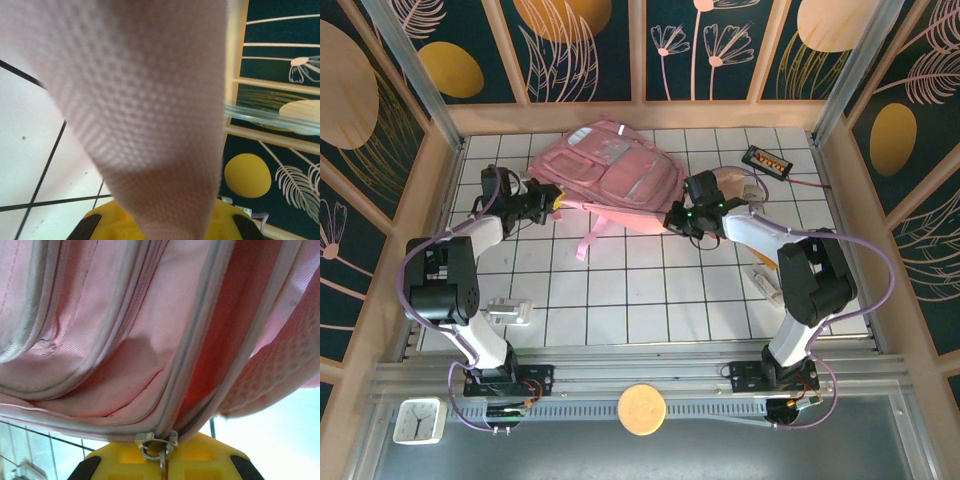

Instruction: Pack the student bag

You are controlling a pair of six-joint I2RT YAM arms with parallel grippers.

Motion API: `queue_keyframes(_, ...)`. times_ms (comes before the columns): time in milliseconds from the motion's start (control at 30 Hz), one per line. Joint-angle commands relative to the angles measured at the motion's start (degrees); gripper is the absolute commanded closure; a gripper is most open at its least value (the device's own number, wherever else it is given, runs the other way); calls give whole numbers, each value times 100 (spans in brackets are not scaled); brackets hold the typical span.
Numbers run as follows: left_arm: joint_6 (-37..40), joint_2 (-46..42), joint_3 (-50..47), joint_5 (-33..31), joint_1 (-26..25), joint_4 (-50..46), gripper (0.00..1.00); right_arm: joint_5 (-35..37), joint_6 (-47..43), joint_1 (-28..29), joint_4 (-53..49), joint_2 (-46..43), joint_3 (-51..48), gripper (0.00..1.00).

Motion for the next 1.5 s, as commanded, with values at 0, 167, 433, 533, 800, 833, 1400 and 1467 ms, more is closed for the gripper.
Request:
queue_keyframes(0, 823, 88, 470, -96, 663, -393, 100, 717, -531, -278, -928, -44, 243, 100)
queue_keyframes(167, 1615, 666, 1021, -101, 997, -1110, 89, 276, -879, -5, -660, 82, 552, 100)
queue_keyframes(433, 1030, -657, -169, -337, 341, -745, 1, -278, -325, 785, -28, 259, 876, 100)
queue_keyframes(533, 41, -1225, -887, -148, -114, -54, 1, -288, -218, 965, 1, 352, 1008, 100)
queue_keyframes(800, -2213, -1280, -1924, -864, -1912, 1859, 1, -334, -46, 1336, 98, 396, 1099, 100)
queue_keyframes(833, -2377, -1153, -2016, -930, -2017, 2075, 1, -333, -23, 1375, 124, 374, 1081, 100)
queue_keyframes(1400, -2104, -85, -1813, -1329, -2330, 2162, 100, -175, 0, 1657, -329, 308, 903, 100)
queue_keyframes(1467, -1174, -296, -1627, -1216, -2145, 1219, 100, -188, -144, 1457, -822, 305, 935, 100)
